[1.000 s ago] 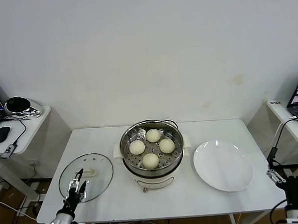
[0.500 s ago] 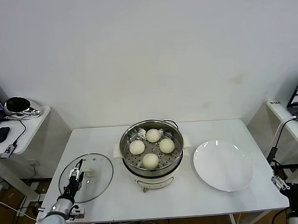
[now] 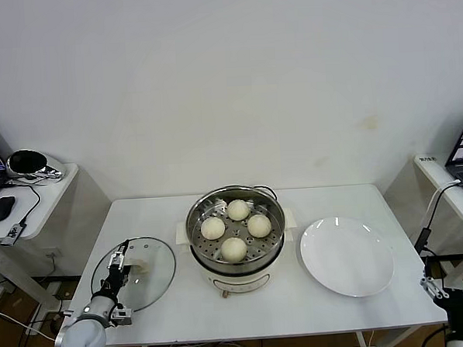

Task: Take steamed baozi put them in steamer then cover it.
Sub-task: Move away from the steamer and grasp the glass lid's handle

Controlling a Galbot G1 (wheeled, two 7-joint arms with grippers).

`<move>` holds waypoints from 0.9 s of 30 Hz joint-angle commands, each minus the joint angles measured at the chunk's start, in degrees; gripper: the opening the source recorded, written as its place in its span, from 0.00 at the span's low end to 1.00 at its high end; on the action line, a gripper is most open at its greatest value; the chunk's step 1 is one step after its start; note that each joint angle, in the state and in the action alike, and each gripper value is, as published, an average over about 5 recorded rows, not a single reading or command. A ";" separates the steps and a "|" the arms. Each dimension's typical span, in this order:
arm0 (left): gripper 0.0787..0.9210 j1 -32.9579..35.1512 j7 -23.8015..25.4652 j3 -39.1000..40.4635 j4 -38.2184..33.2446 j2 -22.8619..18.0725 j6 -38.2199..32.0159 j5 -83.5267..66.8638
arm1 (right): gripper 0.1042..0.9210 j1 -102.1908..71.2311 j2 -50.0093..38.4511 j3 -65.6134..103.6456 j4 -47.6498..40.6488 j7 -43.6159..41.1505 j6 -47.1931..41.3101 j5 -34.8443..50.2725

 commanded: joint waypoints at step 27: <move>0.07 4.79 -3.53 -2.51 -8.47 1.42 2.53 -17.52 | 0.88 -1.12 0.53 -2.47 0.45 -0.98 1.73 -1.58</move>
